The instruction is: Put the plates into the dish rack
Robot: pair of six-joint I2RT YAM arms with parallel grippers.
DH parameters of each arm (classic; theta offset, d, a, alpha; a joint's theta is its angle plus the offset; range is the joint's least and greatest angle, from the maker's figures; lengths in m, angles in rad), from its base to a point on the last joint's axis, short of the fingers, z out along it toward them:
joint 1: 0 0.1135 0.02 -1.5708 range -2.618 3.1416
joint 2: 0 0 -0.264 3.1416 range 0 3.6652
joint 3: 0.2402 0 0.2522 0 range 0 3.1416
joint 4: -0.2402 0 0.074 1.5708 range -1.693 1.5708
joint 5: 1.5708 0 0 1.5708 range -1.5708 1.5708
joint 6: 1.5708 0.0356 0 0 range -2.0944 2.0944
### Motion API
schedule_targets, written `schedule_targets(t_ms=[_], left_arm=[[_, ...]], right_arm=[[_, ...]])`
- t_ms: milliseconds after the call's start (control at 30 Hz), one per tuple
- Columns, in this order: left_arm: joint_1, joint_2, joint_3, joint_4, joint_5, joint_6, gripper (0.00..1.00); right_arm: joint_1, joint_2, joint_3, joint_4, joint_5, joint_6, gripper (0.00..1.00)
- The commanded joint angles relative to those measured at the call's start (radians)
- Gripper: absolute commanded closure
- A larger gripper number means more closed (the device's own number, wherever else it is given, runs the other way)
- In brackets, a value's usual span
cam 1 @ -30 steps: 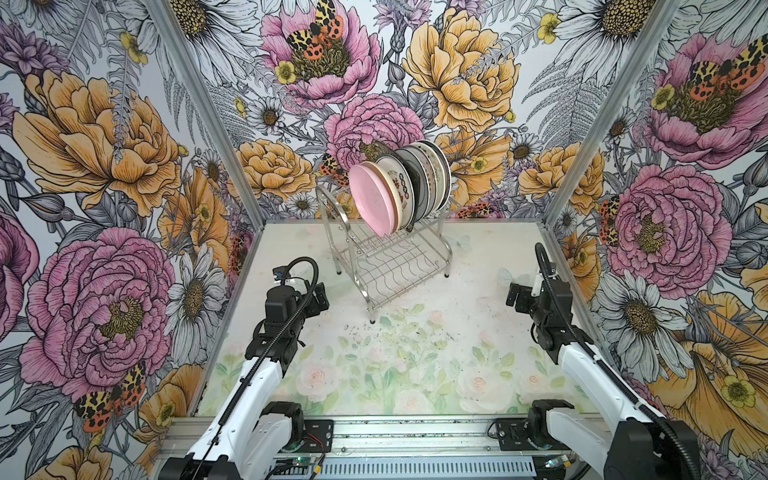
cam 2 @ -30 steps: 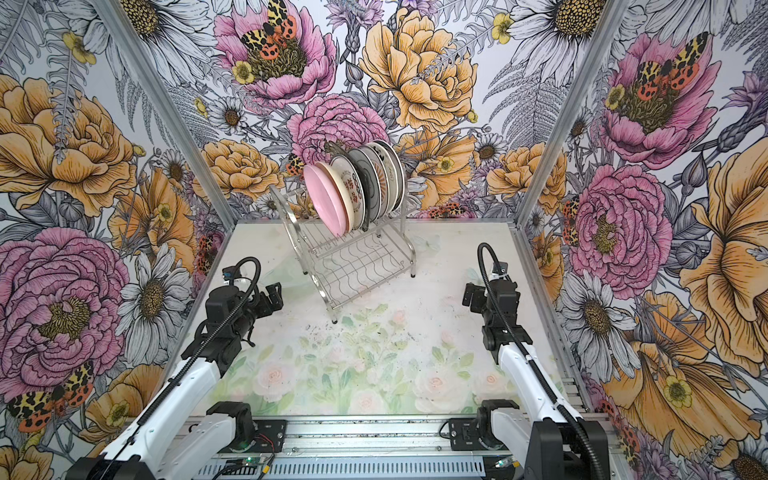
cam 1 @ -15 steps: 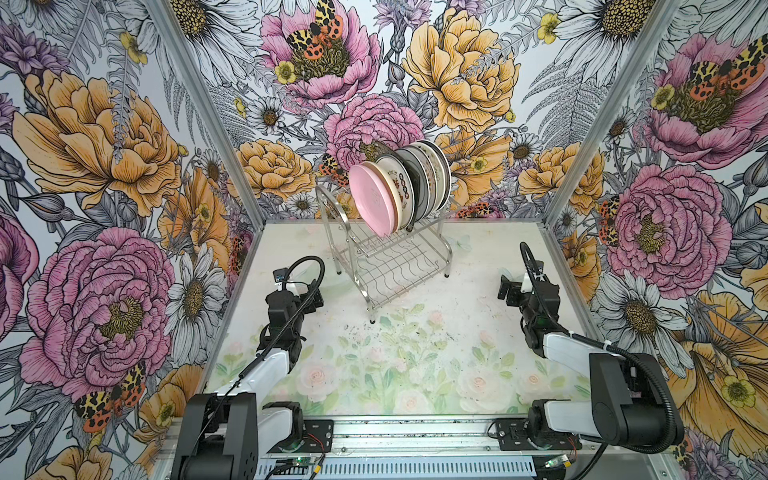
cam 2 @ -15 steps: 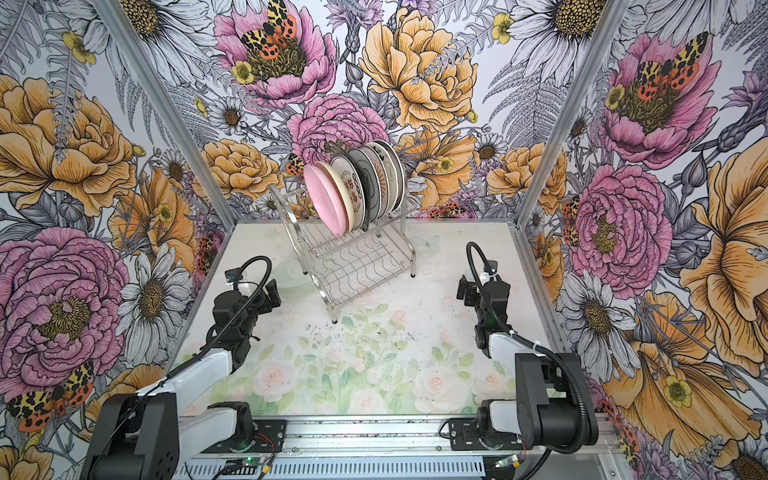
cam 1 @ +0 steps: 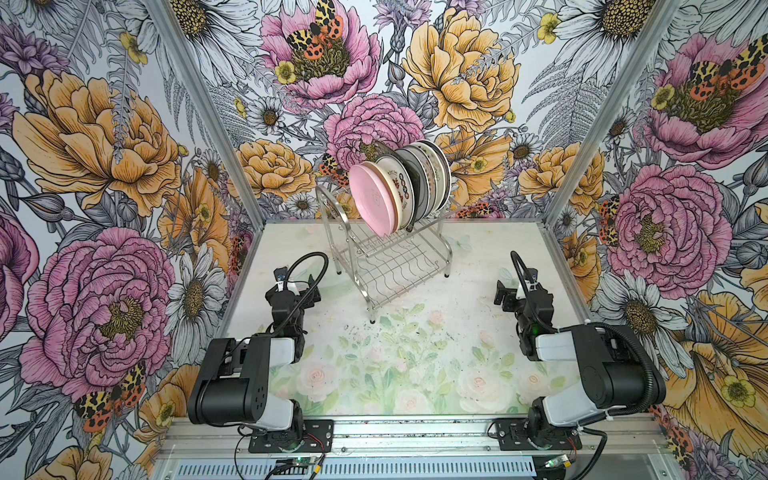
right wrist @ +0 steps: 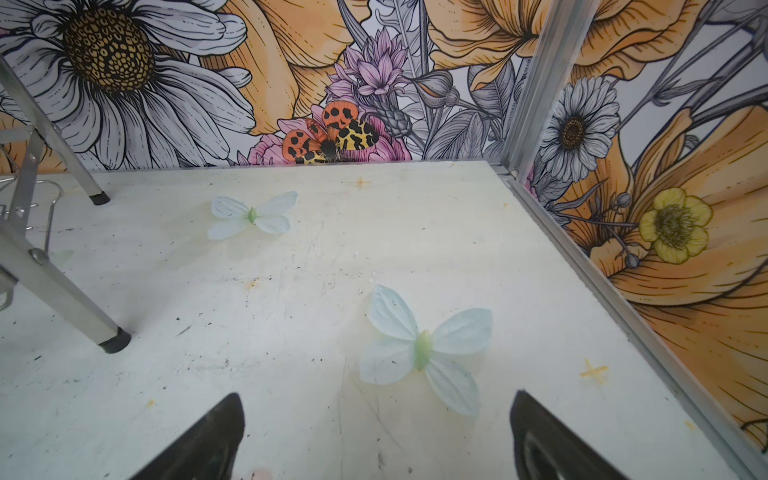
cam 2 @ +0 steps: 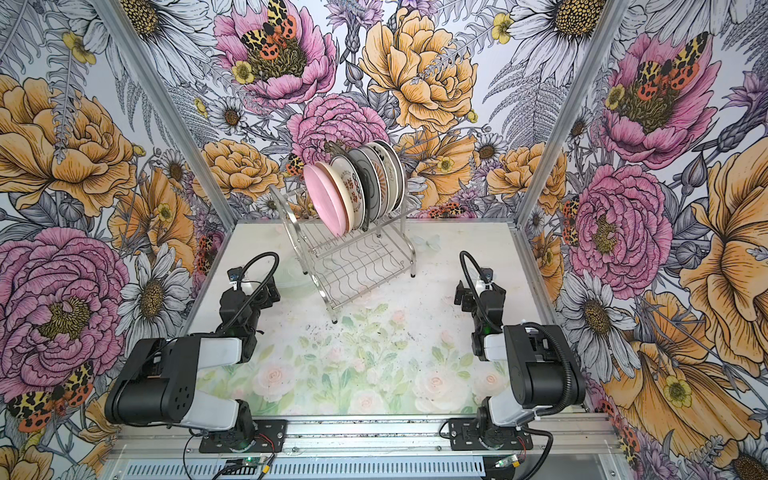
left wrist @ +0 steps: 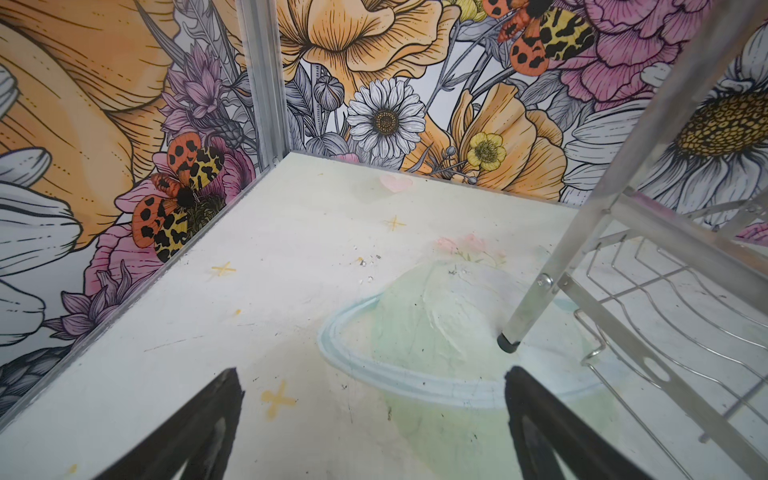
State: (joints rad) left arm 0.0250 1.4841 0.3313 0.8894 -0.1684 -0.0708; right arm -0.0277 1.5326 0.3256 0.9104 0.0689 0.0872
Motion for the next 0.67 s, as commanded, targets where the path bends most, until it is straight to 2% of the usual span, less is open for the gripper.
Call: schedule_targets(t_ms=[0,200,633], left_arm=[[0.009,0.045,-0.017,0.143,-0.008,0.011,0.01],[0.010,0.056,-0.021,0.163,0.004,0.014,0.01],[0.009,0.057,-0.020,0.161,0.003,0.014,0.01]], right_arm=[[0.001,0.001,0.044,0.003,0.029,0.004,0.01],[0.020,0.000,0.015,0.051,0.196,0.042,0.00],[0.048,0.004,0.033,0.027,0.190,0.001,0.01]])
